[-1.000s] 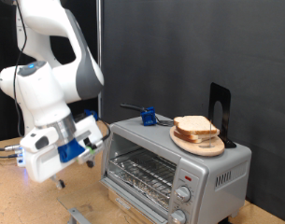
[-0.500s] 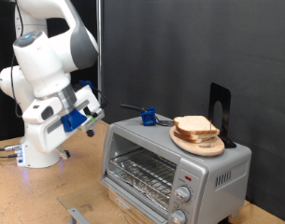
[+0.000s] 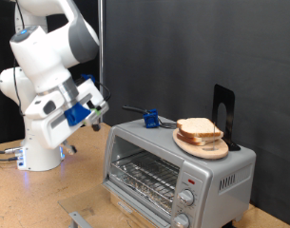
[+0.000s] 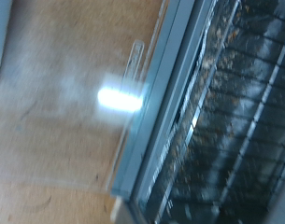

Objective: Make a piece of toast with the oven

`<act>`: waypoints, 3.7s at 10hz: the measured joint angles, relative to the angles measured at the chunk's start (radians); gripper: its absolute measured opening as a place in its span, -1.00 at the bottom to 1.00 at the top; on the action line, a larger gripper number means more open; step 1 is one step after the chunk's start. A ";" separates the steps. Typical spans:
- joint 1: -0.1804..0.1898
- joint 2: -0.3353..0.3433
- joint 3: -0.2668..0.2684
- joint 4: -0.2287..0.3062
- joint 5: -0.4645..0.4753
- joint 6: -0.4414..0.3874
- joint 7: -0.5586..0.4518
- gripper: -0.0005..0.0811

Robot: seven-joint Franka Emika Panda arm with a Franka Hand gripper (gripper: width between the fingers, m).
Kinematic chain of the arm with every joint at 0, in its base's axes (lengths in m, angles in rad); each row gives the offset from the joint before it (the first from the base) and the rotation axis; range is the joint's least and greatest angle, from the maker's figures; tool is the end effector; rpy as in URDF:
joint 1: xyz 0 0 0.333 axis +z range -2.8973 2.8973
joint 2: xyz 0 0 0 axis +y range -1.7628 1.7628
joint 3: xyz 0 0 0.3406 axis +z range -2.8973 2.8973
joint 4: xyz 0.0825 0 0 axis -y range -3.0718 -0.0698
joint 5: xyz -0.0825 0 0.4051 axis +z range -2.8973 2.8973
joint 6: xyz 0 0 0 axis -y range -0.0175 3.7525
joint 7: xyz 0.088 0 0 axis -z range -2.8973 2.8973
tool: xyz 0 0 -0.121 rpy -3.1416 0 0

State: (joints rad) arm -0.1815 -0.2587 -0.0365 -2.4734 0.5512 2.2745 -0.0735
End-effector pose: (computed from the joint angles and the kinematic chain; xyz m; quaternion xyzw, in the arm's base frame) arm 0.4573 -0.0824 0.3949 -0.9462 0.2383 -0.0590 0.2108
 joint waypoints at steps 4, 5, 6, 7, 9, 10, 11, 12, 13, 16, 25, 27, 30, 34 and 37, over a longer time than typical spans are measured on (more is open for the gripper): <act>0.018 -0.154 0.064 -0.010 0.003 0.016 0.020 0.99; 0.024 -0.182 0.067 0.006 0.010 -0.027 0.055 0.99; 0.024 -0.198 0.073 0.013 0.010 -0.057 0.088 0.99; 0.024 -0.195 0.073 0.012 0.010 -0.053 0.080 0.99; 0.049 -0.206 0.069 0.023 0.076 -0.060 -0.011 0.99; 0.073 -0.226 0.067 0.037 0.126 -0.079 -0.043 0.99; 0.092 -0.247 0.068 0.056 0.148 -0.124 -0.047 0.99; 0.104 -0.262 0.073 0.082 0.149 -0.191 -0.026 0.99; 0.111 -0.270 0.088 0.112 0.138 -0.263 0.024 0.99; 0.112 -0.303 0.188 0.144 0.044 -0.301 0.147 0.99; 0.111 -0.338 0.300 0.087 -0.042 -0.299 0.170 0.99; 0.111 -0.334 0.304 0.072 -0.050 -0.250 0.133 0.99; 0.112 -0.302 0.326 0.029 -0.049 -0.157 0.094 0.99; 0.116 -0.260 0.361 -0.033 -0.036 -0.062 0.072 0.99; 0.120 -0.234 0.389 -0.084 -0.035 0.019 0.019 0.99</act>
State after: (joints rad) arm -0.0614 -0.4928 0.3520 -2.5574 0.5164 2.2936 -0.0547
